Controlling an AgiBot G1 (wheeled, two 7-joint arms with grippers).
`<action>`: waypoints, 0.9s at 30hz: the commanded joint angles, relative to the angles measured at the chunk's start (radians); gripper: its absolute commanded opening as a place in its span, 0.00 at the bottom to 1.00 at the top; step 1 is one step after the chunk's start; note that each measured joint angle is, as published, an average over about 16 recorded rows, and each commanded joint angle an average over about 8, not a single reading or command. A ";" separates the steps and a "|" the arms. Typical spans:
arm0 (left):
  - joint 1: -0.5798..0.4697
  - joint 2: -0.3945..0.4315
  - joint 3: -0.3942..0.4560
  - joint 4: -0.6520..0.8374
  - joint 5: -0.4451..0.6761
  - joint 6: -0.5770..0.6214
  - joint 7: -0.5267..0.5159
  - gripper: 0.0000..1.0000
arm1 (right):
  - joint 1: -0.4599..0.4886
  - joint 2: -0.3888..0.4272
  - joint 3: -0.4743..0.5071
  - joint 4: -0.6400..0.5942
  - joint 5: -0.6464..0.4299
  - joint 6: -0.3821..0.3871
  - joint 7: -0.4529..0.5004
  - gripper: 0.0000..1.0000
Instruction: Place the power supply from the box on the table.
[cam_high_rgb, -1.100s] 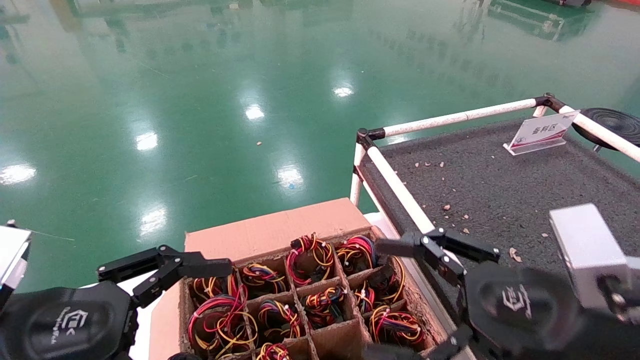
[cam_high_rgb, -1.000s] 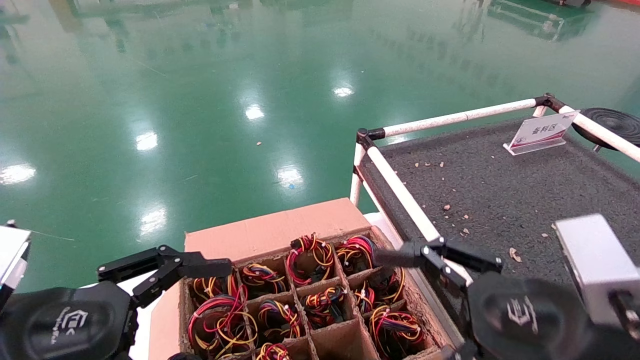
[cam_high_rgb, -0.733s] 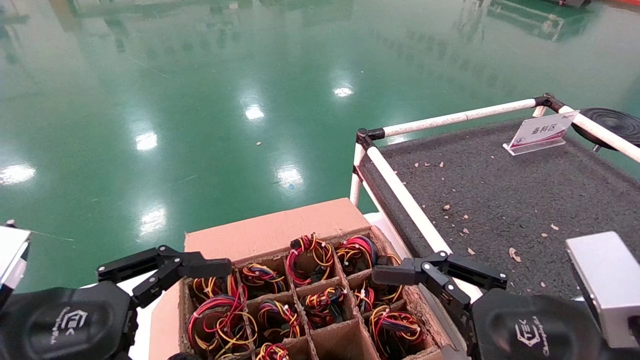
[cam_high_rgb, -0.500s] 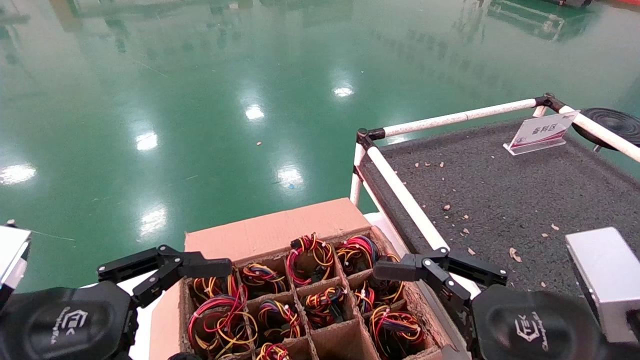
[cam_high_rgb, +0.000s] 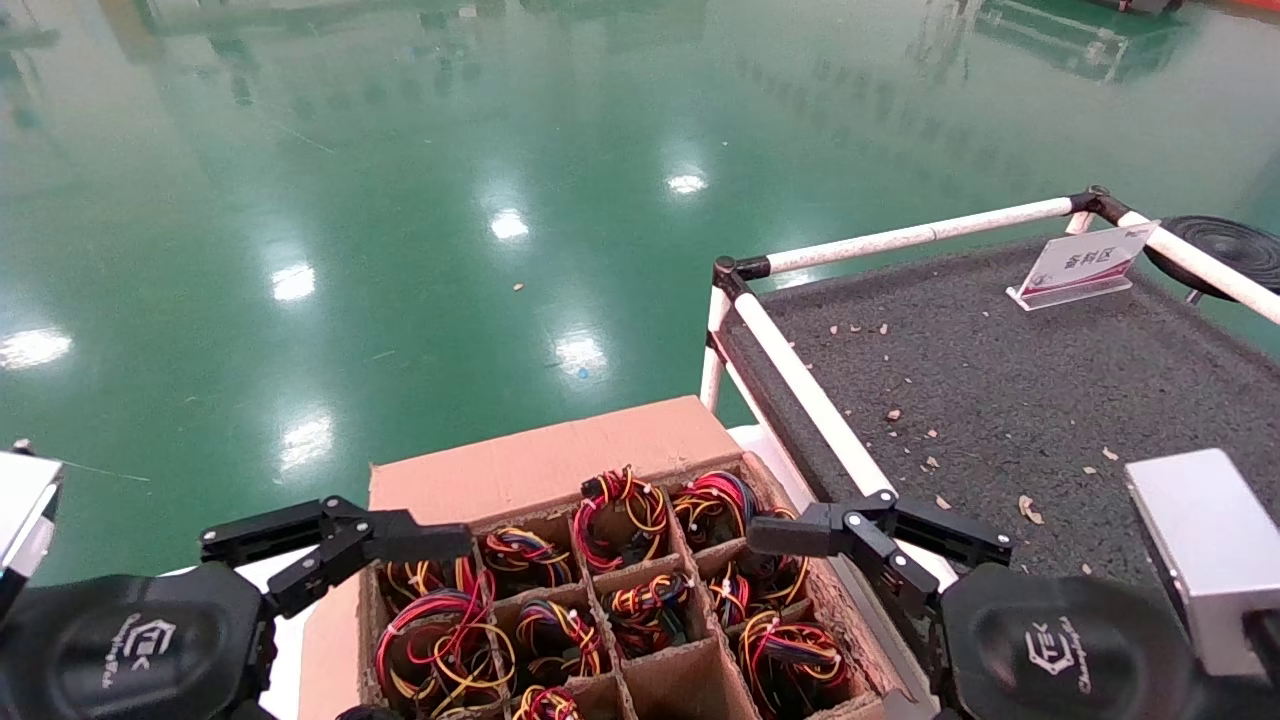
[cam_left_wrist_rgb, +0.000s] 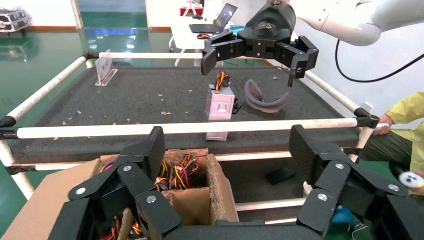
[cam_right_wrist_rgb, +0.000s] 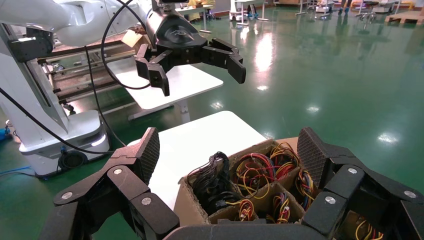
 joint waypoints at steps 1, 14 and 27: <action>0.000 0.000 0.000 0.000 0.000 0.000 0.000 0.00 | 0.001 0.000 0.000 -0.001 -0.001 0.000 0.000 1.00; 0.000 0.000 0.000 0.000 0.000 0.000 0.000 0.00 | 0.002 -0.001 -0.001 -0.002 -0.002 0.001 -0.001 1.00; 0.000 0.000 0.000 0.000 0.000 0.000 0.000 0.00 | 0.002 -0.002 -0.001 -0.003 -0.003 0.001 -0.001 1.00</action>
